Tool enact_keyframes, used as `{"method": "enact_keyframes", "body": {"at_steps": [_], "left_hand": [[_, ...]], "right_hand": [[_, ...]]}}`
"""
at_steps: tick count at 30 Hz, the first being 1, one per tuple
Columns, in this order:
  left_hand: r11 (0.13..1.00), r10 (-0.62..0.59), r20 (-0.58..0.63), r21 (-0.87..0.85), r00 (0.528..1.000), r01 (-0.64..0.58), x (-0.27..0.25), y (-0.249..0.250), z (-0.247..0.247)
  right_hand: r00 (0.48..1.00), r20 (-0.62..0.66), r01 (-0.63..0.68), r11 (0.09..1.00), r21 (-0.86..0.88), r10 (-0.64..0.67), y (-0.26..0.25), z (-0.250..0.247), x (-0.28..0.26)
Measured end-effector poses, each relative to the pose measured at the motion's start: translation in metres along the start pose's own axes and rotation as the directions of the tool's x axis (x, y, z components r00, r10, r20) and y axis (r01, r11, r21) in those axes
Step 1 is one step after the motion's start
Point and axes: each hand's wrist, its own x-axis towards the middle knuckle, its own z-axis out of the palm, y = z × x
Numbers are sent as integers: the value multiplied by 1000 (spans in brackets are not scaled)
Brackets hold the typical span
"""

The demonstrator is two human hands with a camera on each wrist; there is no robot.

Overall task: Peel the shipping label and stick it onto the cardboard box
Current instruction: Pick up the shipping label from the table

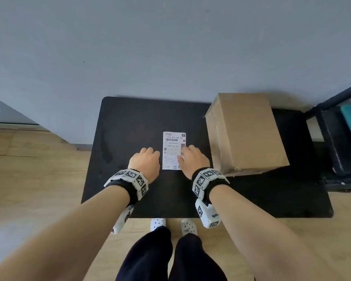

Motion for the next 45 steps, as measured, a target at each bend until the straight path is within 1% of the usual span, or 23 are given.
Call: {"method": "enact_keyframes", "body": {"at_steps": [2,4,6,9,11,14,17,20,24,29,35,38,40,41,44,45], "left_hand": [[1000,19,48,-18,999,-18,-1,-3,10],[997,81,66,-15,995,-80,-5,-5,24],[991,130,93,-3,987,-130,-5,-5,29],[988,149,148,28,978,-155,-3,-6,36],[986,155,161,35,975,-163,-2,-5,38],[981,174,166,51,971,-185,-1,-6,39],[978,186,180,64,966,-200,0,-8,39],[972,203,187,80,961,-221,0,-9,37],[966,212,210,102,954,-237,-1,-11,35],[961,220,233,115,947,-251,-2,-14,35],[956,230,239,124,944,-264,-3,-15,35],[957,227,248,122,942,-263,-3,-14,34],[958,225,250,120,942,-261,-4,-14,33],[958,224,250,122,942,-260,-4,-14,33],[957,222,254,127,941,-260,-4,-14,35],[957,223,253,128,941,-261,-4,-14,36]], "right_hand": [[1000,-10,-23,1000,8,23,1,6,2],[999,-31,-21,1000,8,21,4,14,2],[999,-25,-29,999,18,30,4,20,2],[999,-34,-28,1000,-2,28,4,27,5],[999,-34,-35,998,43,36,3,29,6],[998,-35,-51,984,170,58,2,28,7],[991,-56,-99,939,330,124,2,23,11],[975,-77,-154,884,441,209,2,18,17],[963,-49,-203,833,515,265,3,17,23],[938,-7,-272,745,610,348,6,15,25],[918,19,-311,689,655,396,12,15,23],[901,53,-335,609,719,432,12,15,21],[885,75,-363,580,729,460,12,15,21],[876,74,-378,584,718,476,12,16,21],[852,54,-432,642,633,520,15,16,21],[843,57,-450,642,621,535,15,15,20]]}}
